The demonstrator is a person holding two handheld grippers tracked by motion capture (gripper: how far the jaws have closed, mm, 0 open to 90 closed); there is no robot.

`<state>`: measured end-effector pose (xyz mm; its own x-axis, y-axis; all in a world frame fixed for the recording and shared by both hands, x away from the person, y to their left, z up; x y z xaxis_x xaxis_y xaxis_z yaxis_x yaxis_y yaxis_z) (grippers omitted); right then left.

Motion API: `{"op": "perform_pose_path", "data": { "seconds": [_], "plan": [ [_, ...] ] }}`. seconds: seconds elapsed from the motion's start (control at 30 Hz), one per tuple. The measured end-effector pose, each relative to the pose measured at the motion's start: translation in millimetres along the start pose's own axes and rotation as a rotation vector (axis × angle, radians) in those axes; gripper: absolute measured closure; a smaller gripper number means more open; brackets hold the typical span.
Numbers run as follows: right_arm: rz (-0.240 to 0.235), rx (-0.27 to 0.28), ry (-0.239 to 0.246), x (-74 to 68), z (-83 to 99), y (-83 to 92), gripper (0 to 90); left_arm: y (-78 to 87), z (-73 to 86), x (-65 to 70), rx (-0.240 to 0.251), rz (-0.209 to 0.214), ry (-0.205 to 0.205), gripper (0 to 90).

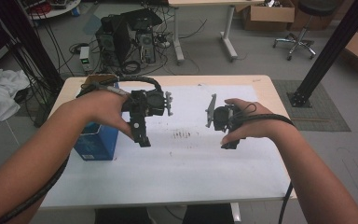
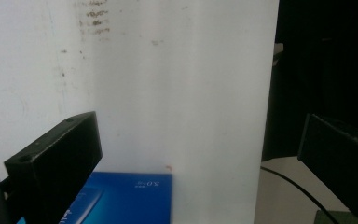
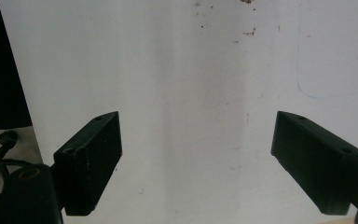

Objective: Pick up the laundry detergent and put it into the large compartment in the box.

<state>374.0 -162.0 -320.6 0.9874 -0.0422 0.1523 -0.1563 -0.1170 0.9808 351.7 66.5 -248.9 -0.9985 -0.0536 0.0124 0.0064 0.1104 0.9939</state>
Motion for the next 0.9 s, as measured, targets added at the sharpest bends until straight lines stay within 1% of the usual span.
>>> {"op": "perform_pose_path", "data": {
  "seconds": [0.3,0.53,0.67,0.7,0.9],
  "plan": [
    [-0.003,0.001,0.002,0.4,-2.2,-1.3,16.2,5.4,1.6,0.3,0.013,-0.013,0.001,0.1],
    [0.0,-0.003,0.005,-0.7,-3.7,-2.5,16.2,7.9,3.8,-0.8,0.01,-0.021,0.0,0.1],
    [-0.004,-0.004,0.006,-2.0,-4.0,-4.2,16.2,8.6,4.9,0.4,0.008,-0.02,0.005,0.1],
    [-0.003,-0.003,0.008,-2.0,-4.0,-4.9,16.2,9.1,5.1,0.5,0.008,-0.019,0.001,0.1],
    [-0.003,-0.003,0.005,-3.9,-4.0,-4.3,16.2,9.9,6.9,2.3,0.005,-0.022,0.009,0.1]
  ]
}}
Point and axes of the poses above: each handheld gripper's, and its own axes: y roughly backward along the jaws, z roughly out of its underside, x roughly to its right, the point moved 3 cm from there along -y, roughly forward along the jaws, and after that the axes turned 3 degrees about x, right-handed, at the moved point
